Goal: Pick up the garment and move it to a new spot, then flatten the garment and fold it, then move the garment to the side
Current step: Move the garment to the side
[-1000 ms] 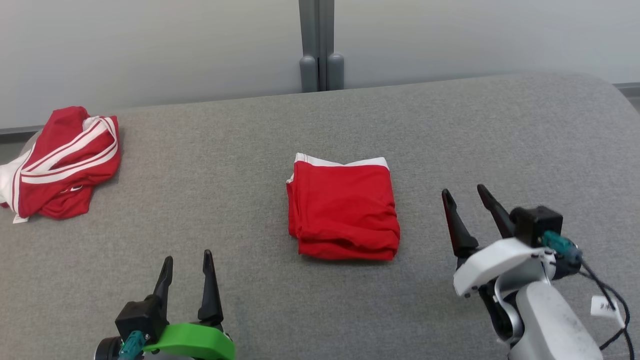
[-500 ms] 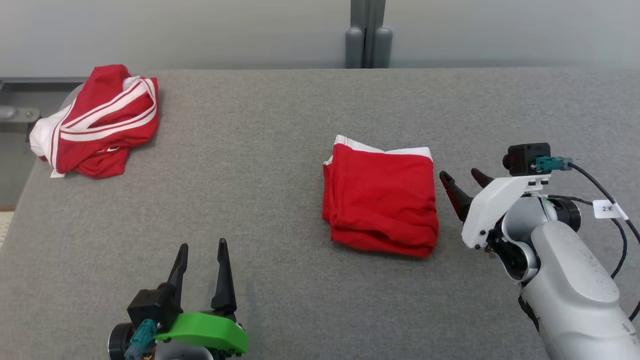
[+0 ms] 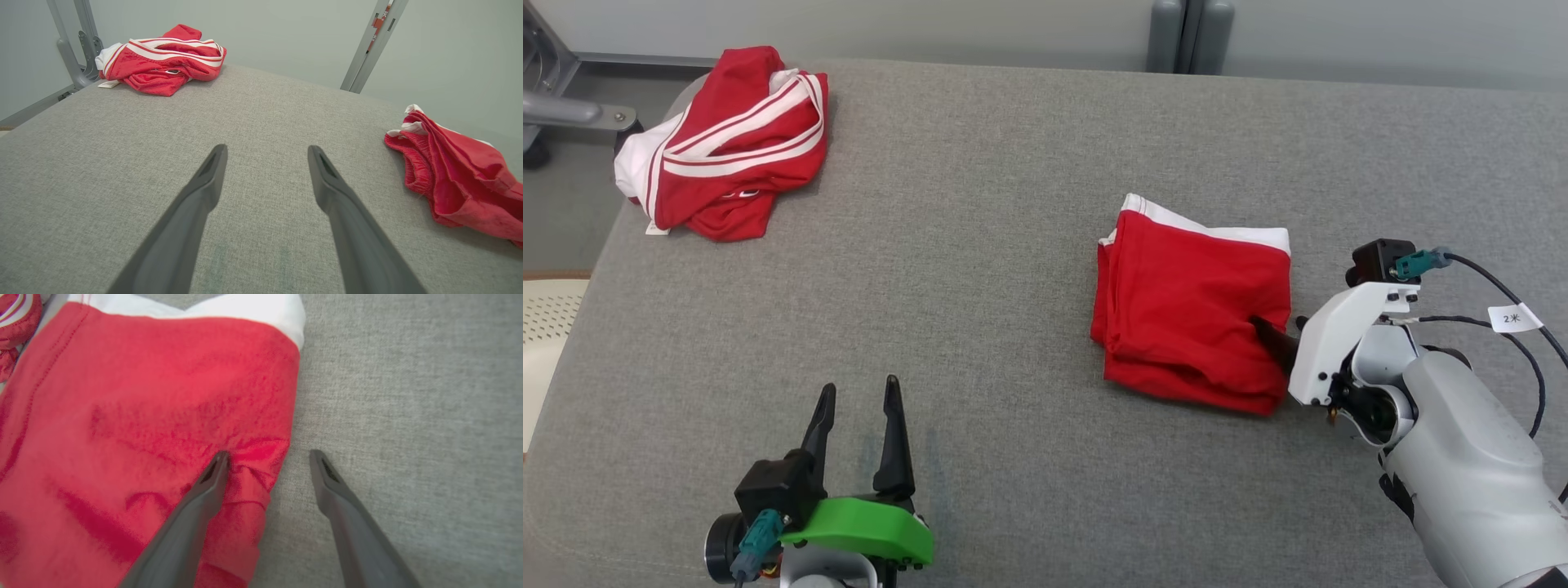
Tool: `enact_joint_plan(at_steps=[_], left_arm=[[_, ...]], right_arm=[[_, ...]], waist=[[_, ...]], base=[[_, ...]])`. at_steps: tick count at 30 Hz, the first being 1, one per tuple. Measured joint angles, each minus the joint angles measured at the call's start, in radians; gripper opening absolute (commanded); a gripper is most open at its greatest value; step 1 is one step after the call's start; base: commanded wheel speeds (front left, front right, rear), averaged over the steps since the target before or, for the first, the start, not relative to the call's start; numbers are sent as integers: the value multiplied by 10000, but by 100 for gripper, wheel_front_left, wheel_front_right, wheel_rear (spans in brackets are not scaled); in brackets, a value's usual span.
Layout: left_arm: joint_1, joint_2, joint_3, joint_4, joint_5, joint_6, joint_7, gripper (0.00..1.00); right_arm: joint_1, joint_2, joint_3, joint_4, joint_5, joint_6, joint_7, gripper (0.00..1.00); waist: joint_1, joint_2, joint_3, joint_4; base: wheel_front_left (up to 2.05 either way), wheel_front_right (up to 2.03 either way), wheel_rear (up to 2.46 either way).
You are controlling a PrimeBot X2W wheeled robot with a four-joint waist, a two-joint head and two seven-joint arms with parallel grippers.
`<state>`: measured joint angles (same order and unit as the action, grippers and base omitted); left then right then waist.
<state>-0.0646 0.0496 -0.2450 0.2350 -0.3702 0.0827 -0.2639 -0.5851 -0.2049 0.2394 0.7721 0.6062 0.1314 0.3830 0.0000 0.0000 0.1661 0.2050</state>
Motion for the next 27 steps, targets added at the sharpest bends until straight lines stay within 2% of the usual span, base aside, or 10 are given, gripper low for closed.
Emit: enact_joint_plan(at_steps=[1,2,3,8,14,20,27], left_arm=[[-18,0,0,-6,0,10,0,100],[-40,0,-6,-10,2,10,0,100],[-52,0,-17,-15,6,15,0,100],[-97,2,-36,-56,115,38,0,100],[-295,0,113,-173,384,-10,0,100],[-707,-6,65,-198,729,-192,-2,100],[-1177,71,-50,-157,1139,-389,-2,100]], right_arm=[[-56,0,27,67,15,0,-33,47],[-129,6,63,151,56,0,-65,47],[-195,6,109,217,73,0,-90,0],[-427,-4,407,334,146,2,-497,0],[-965,-313,844,146,167,0,-930,0],[-1257,-926,943,84,221,0,-1313,0],[-1417,-1081,851,184,326,0,-2100,0]], waist=[[0,0,37,12],[0,0,81,21],[0,0,119,20],[0,0,231,-193],[0,0,357,-893],[0,0,555,-2038],[0,0,932,-3525]], base=[[0,0,0],[0,0,0],[0,0,0],[0,0,0],[0,0,0],[0,0,0],[0,0,0]])
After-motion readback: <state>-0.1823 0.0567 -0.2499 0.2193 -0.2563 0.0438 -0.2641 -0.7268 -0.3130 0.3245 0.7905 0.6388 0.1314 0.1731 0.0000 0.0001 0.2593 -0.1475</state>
